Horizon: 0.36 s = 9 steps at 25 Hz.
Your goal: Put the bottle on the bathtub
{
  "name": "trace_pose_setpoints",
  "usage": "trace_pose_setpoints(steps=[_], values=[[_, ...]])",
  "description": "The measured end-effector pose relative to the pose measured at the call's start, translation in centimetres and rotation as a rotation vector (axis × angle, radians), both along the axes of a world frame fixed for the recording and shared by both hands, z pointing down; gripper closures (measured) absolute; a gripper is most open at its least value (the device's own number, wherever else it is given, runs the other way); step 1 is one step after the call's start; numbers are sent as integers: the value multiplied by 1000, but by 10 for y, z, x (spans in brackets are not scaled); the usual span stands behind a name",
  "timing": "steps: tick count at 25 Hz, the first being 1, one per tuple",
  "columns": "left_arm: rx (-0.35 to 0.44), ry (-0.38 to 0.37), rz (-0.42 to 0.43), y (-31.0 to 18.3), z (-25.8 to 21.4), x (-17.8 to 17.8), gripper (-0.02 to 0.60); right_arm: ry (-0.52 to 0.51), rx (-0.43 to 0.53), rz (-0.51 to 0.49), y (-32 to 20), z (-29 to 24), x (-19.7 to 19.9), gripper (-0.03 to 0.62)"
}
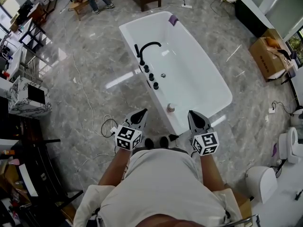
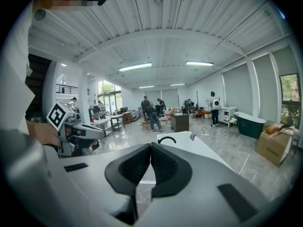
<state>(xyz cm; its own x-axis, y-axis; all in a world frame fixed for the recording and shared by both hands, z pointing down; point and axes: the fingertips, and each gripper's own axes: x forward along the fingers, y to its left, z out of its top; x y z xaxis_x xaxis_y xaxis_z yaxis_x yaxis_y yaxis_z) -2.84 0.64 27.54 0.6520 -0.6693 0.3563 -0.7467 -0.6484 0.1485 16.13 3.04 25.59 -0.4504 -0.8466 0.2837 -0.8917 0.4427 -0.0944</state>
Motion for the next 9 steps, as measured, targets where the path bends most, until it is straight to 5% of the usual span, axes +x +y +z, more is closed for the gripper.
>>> trace_pose_setpoints(steps=[9], values=[[-3,10,-21,-4,-1,0,572,9,10,-7,-3,-5,2,563]])
